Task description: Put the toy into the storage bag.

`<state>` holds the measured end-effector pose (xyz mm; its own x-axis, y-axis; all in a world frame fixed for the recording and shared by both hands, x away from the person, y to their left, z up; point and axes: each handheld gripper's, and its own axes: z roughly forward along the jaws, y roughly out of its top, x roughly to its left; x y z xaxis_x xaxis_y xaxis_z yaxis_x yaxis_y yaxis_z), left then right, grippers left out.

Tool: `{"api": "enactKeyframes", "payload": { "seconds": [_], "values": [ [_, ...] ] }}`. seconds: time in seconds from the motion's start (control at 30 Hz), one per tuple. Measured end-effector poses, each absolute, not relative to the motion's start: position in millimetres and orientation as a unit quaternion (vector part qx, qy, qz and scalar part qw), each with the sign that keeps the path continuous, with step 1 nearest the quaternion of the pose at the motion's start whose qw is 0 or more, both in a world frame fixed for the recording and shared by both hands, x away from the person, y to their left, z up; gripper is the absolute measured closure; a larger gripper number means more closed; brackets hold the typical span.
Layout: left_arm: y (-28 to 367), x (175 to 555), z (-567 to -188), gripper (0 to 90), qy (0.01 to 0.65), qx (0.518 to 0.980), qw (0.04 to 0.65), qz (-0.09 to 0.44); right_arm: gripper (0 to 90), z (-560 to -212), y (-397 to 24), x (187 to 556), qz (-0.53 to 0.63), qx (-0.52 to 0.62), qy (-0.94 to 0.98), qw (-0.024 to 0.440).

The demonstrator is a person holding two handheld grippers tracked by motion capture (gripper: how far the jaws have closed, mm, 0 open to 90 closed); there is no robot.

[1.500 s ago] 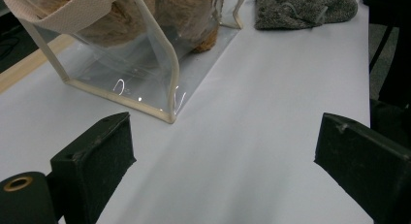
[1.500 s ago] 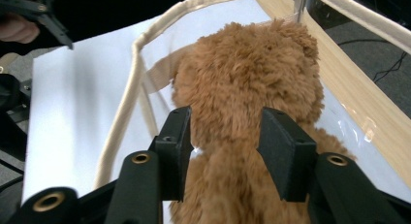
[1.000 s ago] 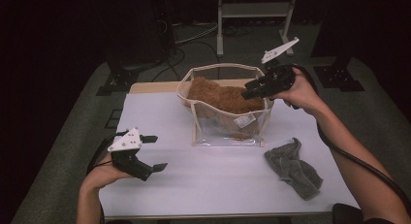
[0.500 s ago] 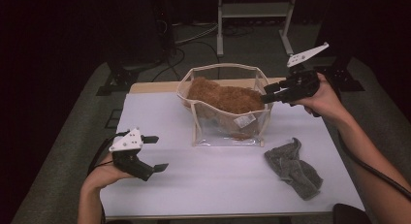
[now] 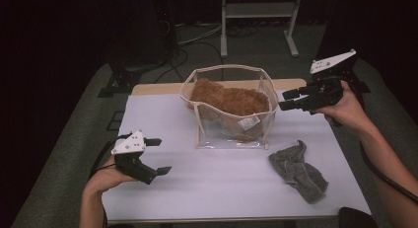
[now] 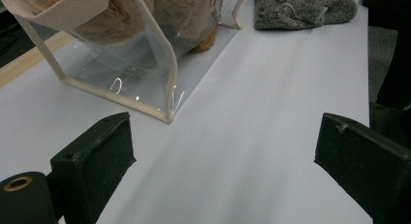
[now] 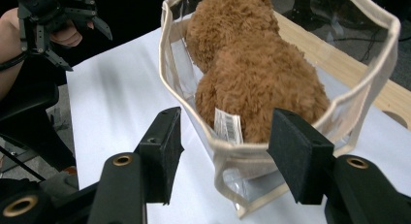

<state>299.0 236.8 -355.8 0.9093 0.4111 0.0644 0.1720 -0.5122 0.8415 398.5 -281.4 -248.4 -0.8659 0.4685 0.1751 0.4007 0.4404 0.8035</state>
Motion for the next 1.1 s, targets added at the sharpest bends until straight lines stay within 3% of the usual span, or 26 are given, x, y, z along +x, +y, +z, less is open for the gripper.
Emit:
{"api": "enactKeyframes", "payload": {
  "seconds": [1.1],
  "values": [
    [238, 300, -359, 6.0, 0.173, 0.862, 0.459, 0.125, 41.3, -304, -320, 374, 0.468, 0.306, 0.829, 0.003]
  ]
}}
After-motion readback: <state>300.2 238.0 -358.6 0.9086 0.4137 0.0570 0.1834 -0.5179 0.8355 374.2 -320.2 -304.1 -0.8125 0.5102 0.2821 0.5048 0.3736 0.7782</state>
